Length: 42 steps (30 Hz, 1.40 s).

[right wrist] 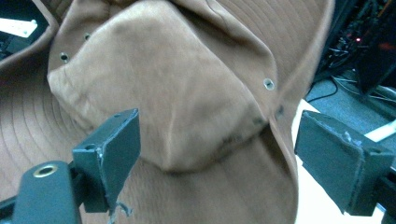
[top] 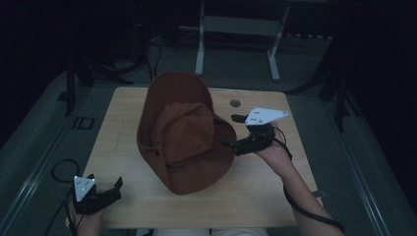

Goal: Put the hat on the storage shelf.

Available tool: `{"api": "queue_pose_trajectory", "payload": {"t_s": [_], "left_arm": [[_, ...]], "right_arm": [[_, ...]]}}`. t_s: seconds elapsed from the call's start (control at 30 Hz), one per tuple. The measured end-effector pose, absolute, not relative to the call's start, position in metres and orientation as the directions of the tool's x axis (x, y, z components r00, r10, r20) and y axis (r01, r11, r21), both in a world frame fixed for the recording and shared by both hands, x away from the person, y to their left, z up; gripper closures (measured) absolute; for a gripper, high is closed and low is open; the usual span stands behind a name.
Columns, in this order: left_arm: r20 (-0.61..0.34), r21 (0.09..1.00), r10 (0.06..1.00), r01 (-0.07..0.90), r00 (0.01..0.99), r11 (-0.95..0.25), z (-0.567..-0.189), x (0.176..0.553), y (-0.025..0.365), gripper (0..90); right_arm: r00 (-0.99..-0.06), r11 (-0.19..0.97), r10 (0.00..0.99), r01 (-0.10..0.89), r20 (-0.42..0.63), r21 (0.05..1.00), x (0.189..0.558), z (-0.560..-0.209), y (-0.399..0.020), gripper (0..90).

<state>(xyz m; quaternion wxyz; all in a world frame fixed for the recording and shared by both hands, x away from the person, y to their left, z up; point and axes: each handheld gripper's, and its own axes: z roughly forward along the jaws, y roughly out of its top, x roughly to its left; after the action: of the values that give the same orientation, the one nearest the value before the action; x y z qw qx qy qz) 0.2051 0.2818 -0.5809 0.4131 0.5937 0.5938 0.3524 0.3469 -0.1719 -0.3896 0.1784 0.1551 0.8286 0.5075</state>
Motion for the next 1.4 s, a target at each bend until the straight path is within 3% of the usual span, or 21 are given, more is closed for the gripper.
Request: {"api": "queue_pose_trajectory", "payload": {"t_s": [0.37,1.0,1.4], "left_arm": [[-0.069,0.906,0.997,0.42,0.043,0.045,-0.581,0.204,0.28,4.3],[-0.066,0.903,0.996,0.428,0.053,0.037,-0.582,0.205,0.278,4.3],[-0.065,0.903,0.997,0.429,0.052,0.036,-0.582,0.204,0.278,4.3]], "right_arm": [[-0.857,0.392,0.509,0.142,-0.085,0.909,0.34,-0.43,-0.229,14.0],[-0.82,0.386,0.573,0.285,0.014,0.877,0.323,-0.533,-0.276,13.7],[-0.731,0.388,0.68,0.298,-0.053,0.872,0.307,-0.565,-0.294,13.5]]}}
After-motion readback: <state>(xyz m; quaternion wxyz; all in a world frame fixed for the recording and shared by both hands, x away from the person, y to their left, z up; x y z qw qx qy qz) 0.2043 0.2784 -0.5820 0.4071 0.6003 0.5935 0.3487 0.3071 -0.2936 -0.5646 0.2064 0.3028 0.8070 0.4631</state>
